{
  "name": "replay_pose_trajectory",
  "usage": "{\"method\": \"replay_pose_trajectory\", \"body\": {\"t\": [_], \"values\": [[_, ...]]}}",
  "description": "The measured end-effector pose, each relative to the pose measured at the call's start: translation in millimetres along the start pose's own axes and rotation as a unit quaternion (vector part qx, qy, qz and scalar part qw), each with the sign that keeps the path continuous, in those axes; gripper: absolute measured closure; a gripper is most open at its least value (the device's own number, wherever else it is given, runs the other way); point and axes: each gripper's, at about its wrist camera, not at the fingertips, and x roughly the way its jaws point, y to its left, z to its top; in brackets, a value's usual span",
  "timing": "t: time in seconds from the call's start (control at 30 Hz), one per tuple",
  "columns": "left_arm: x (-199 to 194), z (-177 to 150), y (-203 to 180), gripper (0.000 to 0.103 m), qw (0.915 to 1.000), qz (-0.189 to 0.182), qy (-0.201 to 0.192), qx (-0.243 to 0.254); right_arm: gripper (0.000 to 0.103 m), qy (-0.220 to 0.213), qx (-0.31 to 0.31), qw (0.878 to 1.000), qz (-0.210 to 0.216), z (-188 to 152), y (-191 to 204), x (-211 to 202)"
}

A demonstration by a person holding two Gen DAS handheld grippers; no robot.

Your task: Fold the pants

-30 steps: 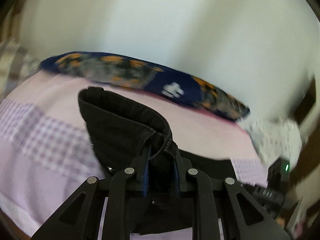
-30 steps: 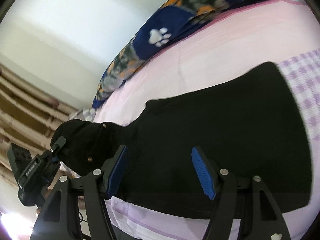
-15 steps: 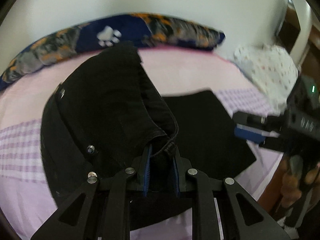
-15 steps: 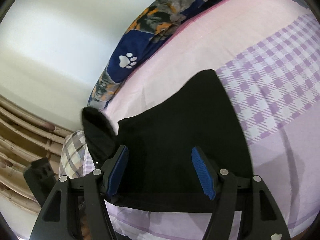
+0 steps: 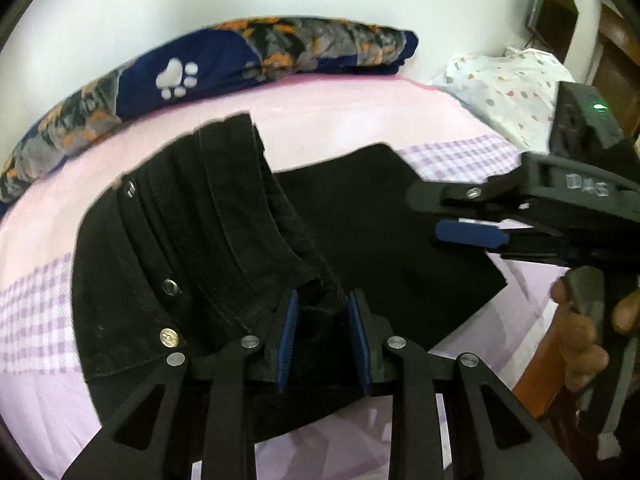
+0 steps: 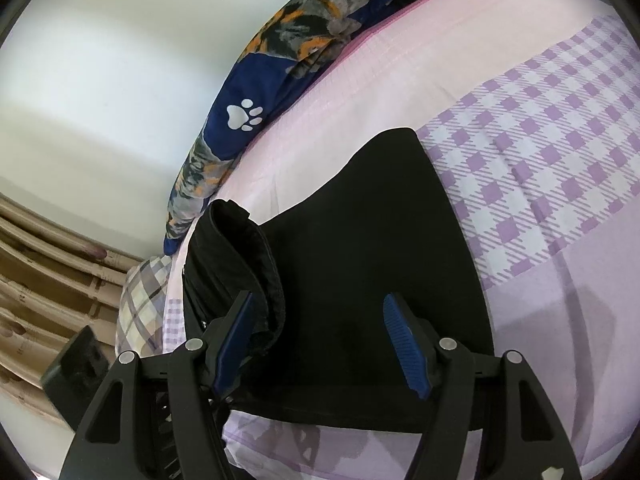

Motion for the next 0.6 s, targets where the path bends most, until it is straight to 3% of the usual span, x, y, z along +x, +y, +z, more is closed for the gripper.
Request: {"method": "replay_pose_trajectory", "body": {"t": [0.13, 0.23, 0.4, 0.5, 0.6], "values": [[-22.3, 3.5, 7.9, 0.066, 0.9995, 0.000, -0.032, -0.001, 0.039, 0.009, -0.007, 1.000, 0.000, -1.0, 4.8, 4.0], [-36.1, 5.5, 32.7, 0.060, 0.9982, 0.008, -0.048, -0.036, 0.039, 0.018, -0.018, 1.000, 0.002, -3.2, 10.6, 9.4], [-38.0, -4.8, 78.0, 0.060, 0.9952, 0.026, -0.030, -0.089, 0.039, 0.044, -0.041, 0.998, 0.018, -7.7, 27.2, 24.1], [-35.3, -18.2, 98.7, 0.060, 0.9927, 0.018, -0.014, -0.119, 0.040, 0.066, -0.052, 0.996, 0.038, -9.7, 38.1, 34.9], [-31.9, -29.8, 98.9, 0.060, 0.9938, 0.012, -0.007, -0.110, 0.045, 0.091, -0.064, 0.993, 0.048, -11.4, 48.5, 49.3]]}}
